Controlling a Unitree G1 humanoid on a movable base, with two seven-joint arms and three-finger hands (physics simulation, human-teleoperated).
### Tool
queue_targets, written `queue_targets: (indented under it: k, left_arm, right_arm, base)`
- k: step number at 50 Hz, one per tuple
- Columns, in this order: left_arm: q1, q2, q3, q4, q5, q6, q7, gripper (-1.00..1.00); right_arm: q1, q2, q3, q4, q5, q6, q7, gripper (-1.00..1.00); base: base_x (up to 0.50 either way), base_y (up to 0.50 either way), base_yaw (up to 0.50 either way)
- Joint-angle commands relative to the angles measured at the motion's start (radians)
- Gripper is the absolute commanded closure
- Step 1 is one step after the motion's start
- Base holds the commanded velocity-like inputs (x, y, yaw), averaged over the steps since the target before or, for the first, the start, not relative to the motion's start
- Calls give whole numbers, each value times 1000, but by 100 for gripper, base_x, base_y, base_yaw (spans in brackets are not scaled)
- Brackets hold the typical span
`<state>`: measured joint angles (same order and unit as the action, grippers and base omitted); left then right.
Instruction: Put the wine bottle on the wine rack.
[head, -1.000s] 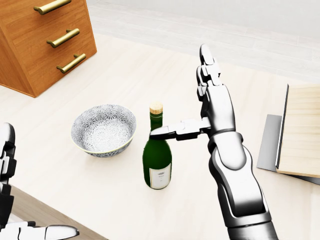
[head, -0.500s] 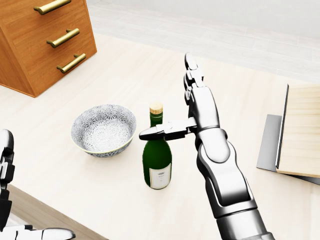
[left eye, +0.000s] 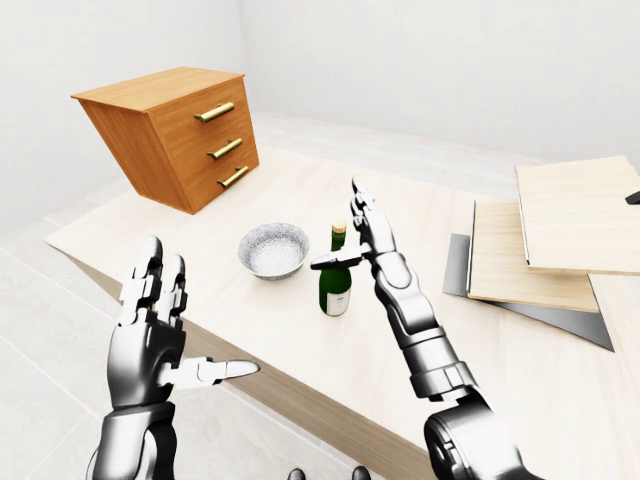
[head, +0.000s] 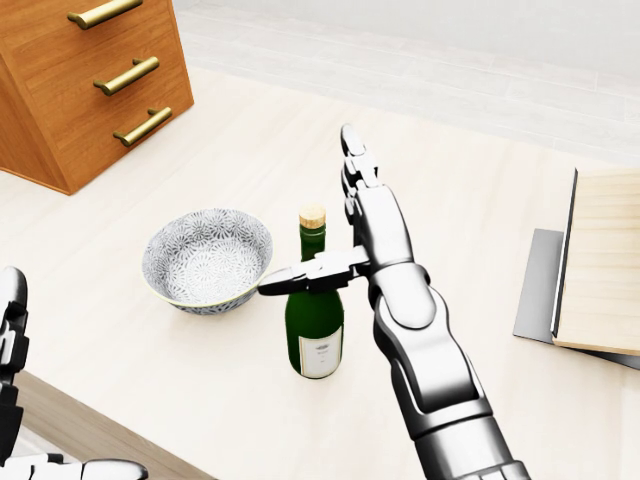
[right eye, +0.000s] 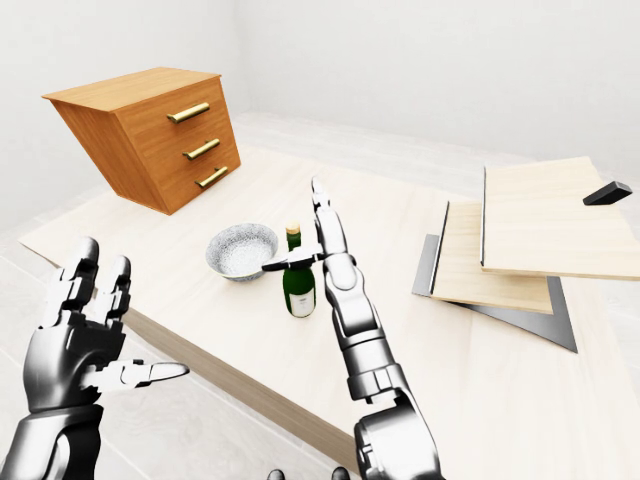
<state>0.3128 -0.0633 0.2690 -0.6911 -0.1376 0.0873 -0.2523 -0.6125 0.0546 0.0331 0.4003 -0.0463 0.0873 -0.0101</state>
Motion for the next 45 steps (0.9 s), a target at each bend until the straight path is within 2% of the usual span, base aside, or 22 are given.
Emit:
queue_targets:
  k: [1,12,13,14,15,16,17,19,22,45]
  left_arm:
    - [0,-2,2,4,0,0,-2,-100]
    - [-1,-2,1,-5,0,0,1,-100]
    - [0,-2,2,-6,-1,0,1,-100]
    - [0,-2,2,-6,-1,0,1,-100]
    - [0,-2,1,-6,0,0,0,-100]
    - [2,-3,1,-8,0,0,0,-100]
    - [4,-3,0,-9,0,0,-1,-100]
    - [4,-3,2,-8,-1,0,-1,-100]
    - [4,-4,3,-10,-2,0,-2,-100]
    - [5,-6,8,-4,-7,0,-8,-100]
  right_arm:
    - [-10,5,-3,41,0,0,3,-100]
    - [-3,2,-6,55,11,0,4,-100]
    - [-2,3,-6,48,12,0,3,-40]
    - [-1,2,-6,48,12,0,3,-40]
    - [1,4,-5,36,12,0,2,17]
    - [3,4,-4,32,13,0,3,44]
    - [3,4,-3,30,13,0,3,51]
    - [2,4,-3,28,14,0,4,78]
    - [3,5,-2,27,14,0,4,100]
    - [15,-6,-14,-49,41,0,14,100]
  base:
    - [0,0,0]
    - [0,0,0]
    - [0,0,0]
    - [0,0,0]
    - [0,0,0]
    - [0,0,0]
    - [0,0,0]
    - [0,0,0]
    - [0,0,0]
    - [0,0,0]
